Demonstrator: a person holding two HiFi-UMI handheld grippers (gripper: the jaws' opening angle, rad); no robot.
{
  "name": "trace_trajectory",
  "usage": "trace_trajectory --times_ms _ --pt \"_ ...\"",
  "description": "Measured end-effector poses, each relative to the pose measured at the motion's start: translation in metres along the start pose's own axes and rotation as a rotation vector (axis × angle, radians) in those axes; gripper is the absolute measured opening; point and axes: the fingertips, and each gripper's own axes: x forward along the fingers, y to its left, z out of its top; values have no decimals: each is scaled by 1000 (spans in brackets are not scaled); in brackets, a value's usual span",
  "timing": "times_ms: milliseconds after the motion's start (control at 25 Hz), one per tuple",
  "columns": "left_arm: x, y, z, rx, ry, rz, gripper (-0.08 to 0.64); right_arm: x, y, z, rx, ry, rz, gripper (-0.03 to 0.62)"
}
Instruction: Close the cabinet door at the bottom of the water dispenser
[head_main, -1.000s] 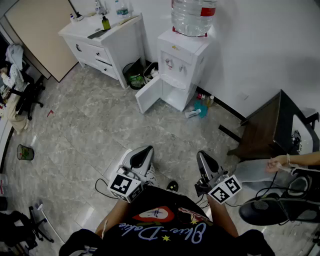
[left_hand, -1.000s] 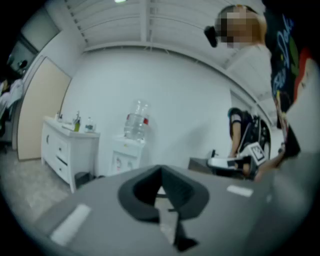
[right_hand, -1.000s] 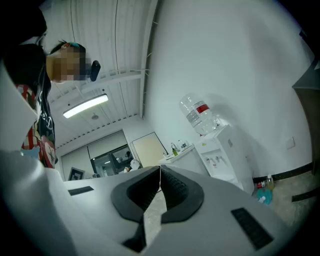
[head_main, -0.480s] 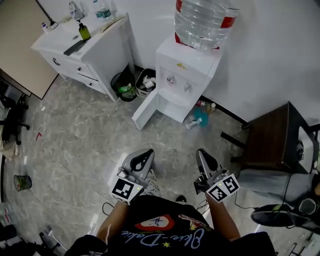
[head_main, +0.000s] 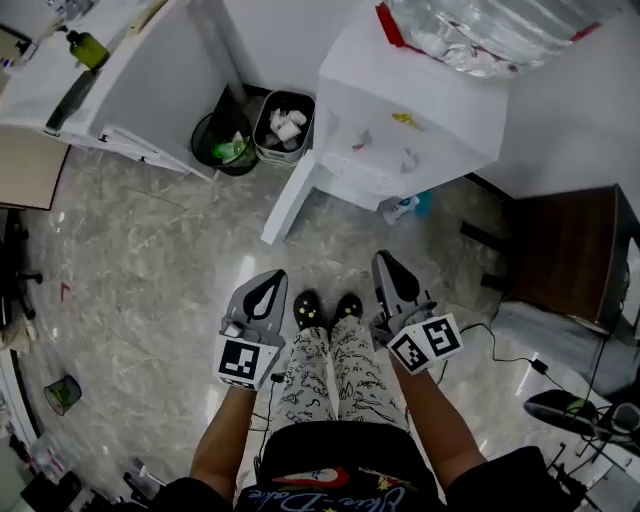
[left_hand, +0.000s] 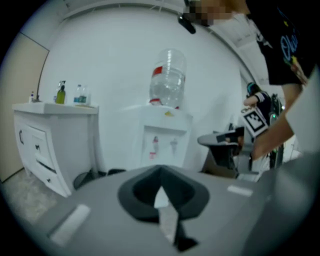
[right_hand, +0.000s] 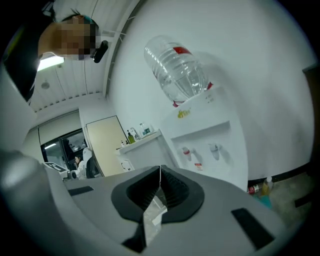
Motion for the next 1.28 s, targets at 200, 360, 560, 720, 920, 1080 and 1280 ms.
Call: trace_trajectory --times_ms 200,360,560,720,920,1080,1280 --pt "59 39 -84 -209 0 10 -3 50 -38 -83 18 109 14 17" --pt "92 83 -143 -113 42 47 -3 74 -63 -130 -82 199 7 17" --pt "105 149 -209 -17 179 141 -3 83 -72 -154 -50 194 18 17" --pt "115 168 -251 63 303 116 -3 83 -75 -167 9 171 3 17" --pt "130 167 -286 57 350 78 -3 82 -79 -192 42 204 13 17" --pt "142 154 -294 101 382 20 -5 76 -94 -192 28 185 -37 17" --pt "161 100 -300 116 396 -112 -5 66 -110 -182 35 157 -109 17"
